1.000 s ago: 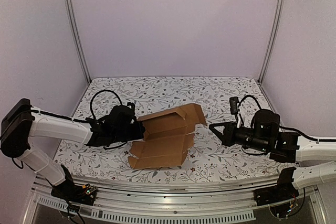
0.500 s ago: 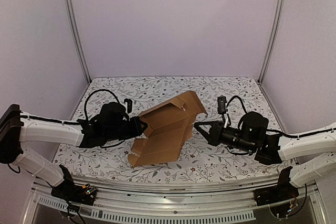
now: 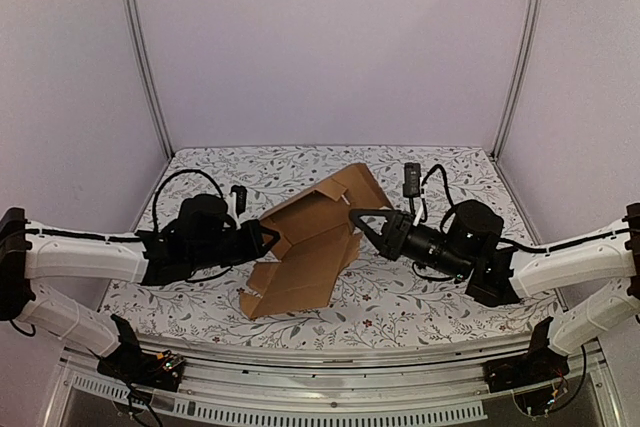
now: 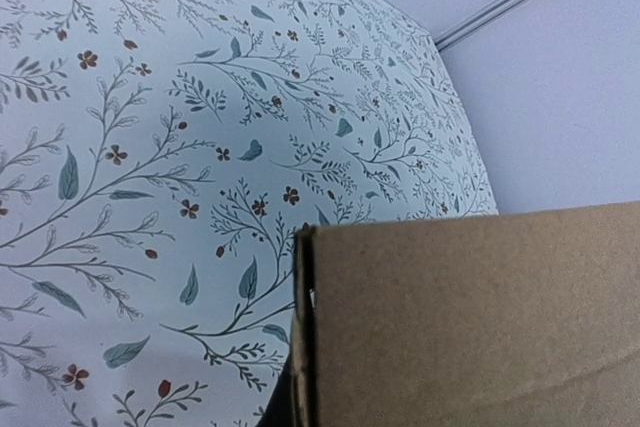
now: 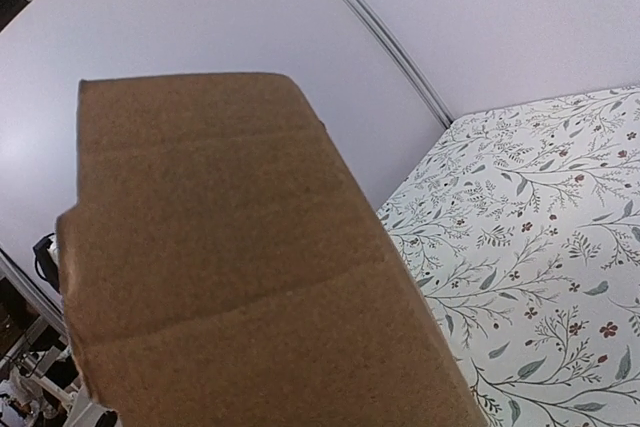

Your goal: Fold the paper box

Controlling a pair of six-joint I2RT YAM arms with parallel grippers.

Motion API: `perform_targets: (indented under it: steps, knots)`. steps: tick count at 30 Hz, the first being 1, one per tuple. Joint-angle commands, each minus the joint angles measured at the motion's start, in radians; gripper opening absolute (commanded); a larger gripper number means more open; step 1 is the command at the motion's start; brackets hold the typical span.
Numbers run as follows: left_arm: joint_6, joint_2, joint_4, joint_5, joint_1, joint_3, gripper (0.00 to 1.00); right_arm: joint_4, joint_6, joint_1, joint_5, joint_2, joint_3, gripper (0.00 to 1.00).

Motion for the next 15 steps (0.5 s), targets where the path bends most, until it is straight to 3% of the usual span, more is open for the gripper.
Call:
perform_targets:
  steps: [1, 7, 15]
  knots:
    - [0.004, -0.035, 0.027, 0.020, 0.013, -0.021, 0.00, 0.013, 0.005, 0.013, 0.000, 0.037, 0.030, 0.00]
    - [0.016, -0.067, 0.027, 0.031, 0.014, -0.019, 0.00, -0.023, 0.004, 0.023, 0.035, 0.061, 0.031, 0.00]
    - [0.049, -0.078, 0.020, 0.039, 0.014, 0.001, 0.00, -0.197, -0.031, 0.045, 0.083, 0.047, 0.056, 0.00]
